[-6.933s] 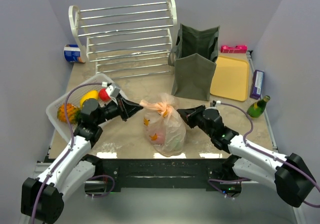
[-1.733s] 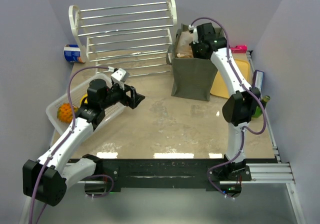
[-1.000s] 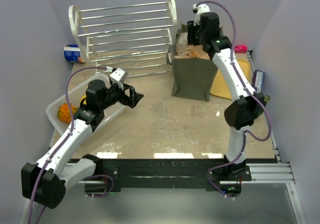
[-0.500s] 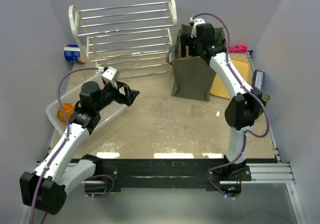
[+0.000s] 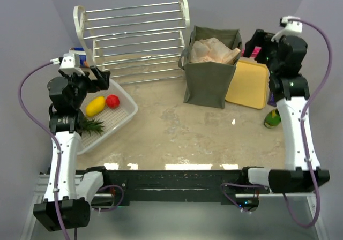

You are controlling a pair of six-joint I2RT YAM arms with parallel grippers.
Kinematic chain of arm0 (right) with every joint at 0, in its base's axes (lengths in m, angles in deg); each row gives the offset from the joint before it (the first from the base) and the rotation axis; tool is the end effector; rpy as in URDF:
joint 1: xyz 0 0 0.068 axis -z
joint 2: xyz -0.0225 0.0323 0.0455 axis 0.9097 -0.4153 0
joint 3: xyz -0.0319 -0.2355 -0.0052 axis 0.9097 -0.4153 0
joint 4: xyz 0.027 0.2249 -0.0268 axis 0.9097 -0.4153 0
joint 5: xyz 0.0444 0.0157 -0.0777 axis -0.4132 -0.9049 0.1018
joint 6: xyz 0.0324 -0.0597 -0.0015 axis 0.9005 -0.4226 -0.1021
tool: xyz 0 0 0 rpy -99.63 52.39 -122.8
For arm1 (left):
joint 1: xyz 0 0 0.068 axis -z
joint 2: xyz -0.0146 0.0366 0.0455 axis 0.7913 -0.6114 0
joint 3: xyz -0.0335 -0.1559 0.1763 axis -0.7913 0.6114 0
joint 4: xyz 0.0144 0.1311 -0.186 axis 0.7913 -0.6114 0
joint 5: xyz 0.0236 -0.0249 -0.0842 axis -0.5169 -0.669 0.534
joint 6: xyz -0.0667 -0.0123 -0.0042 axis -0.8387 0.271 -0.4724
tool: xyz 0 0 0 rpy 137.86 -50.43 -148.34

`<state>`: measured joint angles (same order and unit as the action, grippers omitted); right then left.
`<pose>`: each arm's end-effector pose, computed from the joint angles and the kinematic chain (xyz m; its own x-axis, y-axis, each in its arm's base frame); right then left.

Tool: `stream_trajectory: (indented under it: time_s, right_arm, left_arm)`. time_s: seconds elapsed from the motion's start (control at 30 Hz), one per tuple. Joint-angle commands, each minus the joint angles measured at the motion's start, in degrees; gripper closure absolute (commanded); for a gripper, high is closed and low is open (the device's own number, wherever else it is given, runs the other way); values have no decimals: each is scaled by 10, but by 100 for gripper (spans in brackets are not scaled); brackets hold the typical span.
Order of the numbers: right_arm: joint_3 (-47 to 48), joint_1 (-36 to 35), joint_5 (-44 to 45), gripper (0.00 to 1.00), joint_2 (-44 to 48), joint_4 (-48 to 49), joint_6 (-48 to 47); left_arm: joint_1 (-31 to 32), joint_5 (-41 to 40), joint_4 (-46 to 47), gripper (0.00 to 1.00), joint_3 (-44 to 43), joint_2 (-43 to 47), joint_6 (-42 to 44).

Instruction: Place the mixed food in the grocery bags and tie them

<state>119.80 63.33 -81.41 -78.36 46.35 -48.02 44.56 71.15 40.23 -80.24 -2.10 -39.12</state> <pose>0.2757 0.0078 0.4400 -0.1358 0.1795 -0.9743 0.0352 0.9837 0.1763 0.2143 0.0147 0.3583 -0.0990 -0.2725 -0.9571 0.1050 0.9535 -0.2823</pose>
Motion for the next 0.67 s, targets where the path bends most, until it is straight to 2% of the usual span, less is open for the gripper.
stream_trajectory:
  time_s: [0.0, 0.17, 0.27, 0.63]
  right_arm:
    - [-154, -2, 5, 1, 111, 85, 22]
    - [-354, -2, 26, 1, 244, 220, 13]
    - [-416, -2, 29, 1, 296, 261, 5]
    - [-412, -2, 23, 1, 292, 240, -7]
  left_arm:
    - [-2, 76, -19, 0, -24, 18, 13]
    - [-1, 28, -50, 0, -18, 64, 15]
    - [-1, 8, -62, 0, -12, 86, 15]
    - [-1, -20, -83, 0, -20, 103, 9]
